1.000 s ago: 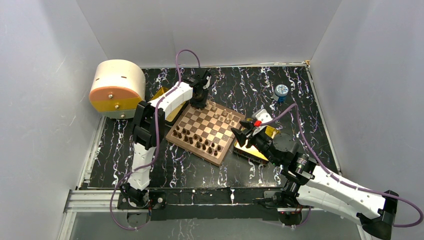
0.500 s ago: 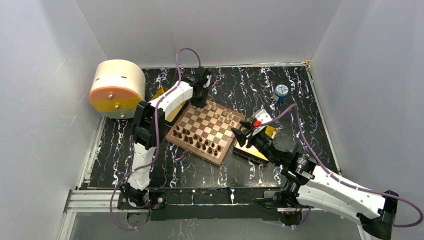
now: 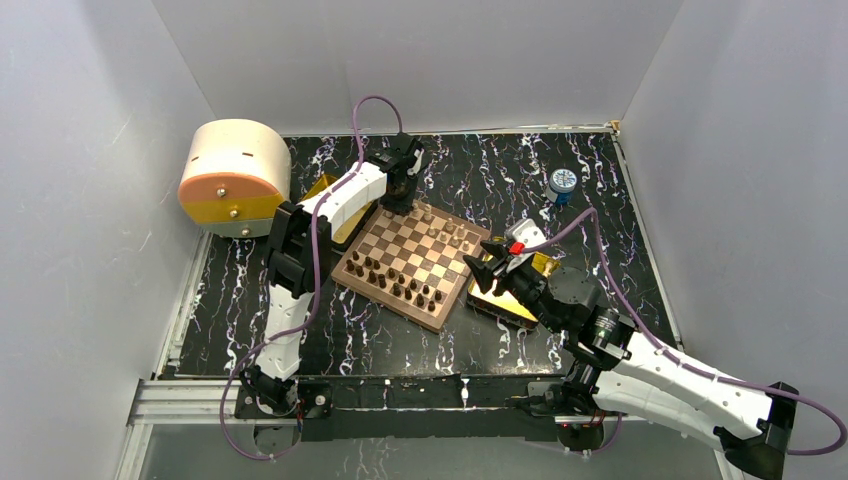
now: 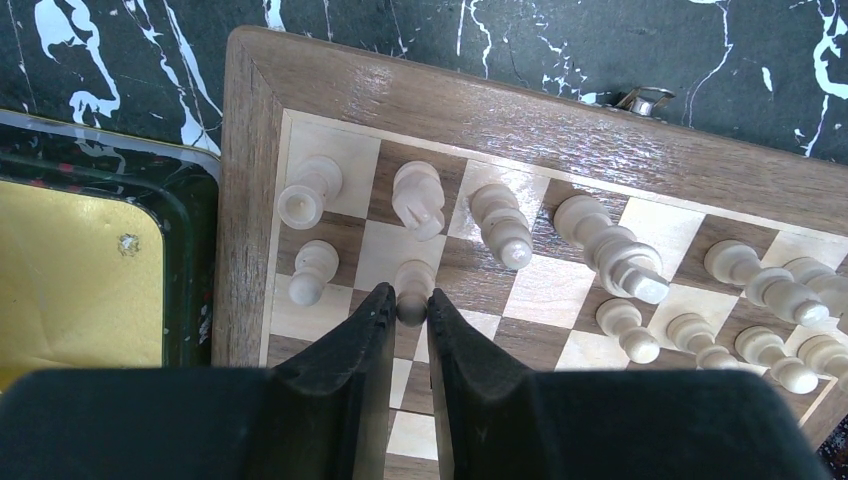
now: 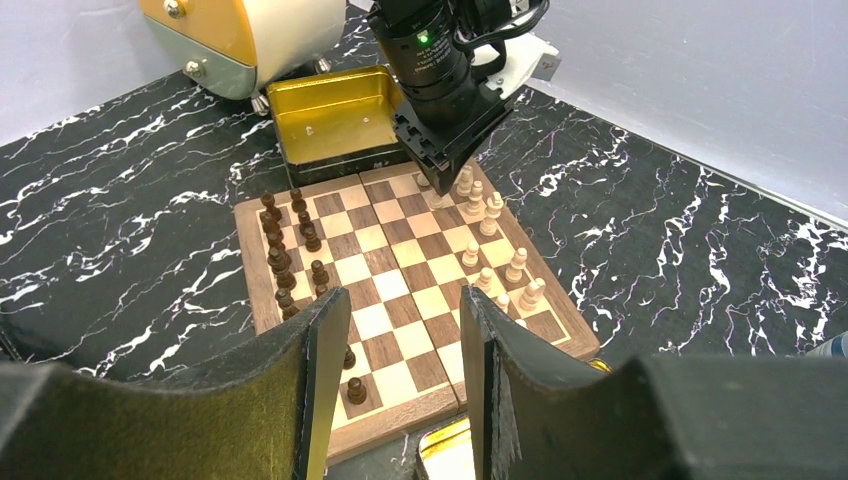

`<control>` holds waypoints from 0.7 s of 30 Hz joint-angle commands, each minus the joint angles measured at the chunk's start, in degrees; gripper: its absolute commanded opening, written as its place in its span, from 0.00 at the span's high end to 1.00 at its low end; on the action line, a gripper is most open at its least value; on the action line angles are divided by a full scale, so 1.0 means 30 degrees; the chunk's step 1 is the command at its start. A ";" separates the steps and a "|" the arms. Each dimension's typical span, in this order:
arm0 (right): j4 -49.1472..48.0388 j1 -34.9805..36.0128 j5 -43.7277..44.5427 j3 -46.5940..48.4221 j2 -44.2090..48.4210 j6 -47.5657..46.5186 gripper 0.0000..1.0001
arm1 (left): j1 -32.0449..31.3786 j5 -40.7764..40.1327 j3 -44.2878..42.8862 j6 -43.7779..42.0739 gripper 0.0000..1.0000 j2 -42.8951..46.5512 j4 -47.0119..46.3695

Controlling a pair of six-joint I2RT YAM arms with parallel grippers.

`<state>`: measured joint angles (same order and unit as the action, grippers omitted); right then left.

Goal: Set up the chess pieces on the board
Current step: Move the chess piece to the chessboard.

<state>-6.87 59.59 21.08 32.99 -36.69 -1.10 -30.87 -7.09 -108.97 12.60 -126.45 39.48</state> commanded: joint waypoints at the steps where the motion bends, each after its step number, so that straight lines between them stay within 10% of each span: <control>1: -0.0639 -0.0056 0.0297 0.0456 0.0415 -0.0189 0.47 | -0.0051 -0.0544 -0.0387 -0.0128 0.83 -0.0007 0.0343; 21: -0.0519 -0.0039 0.0445 0.0172 0.0611 -0.0046 0.46 | -0.0080 -0.0526 -0.0765 -0.0419 0.78 -0.0103 0.0373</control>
<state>-6.09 59.59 21.10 32.99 -36.03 -1.08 -30.87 -8.38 -109.12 11.92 -127.07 39.46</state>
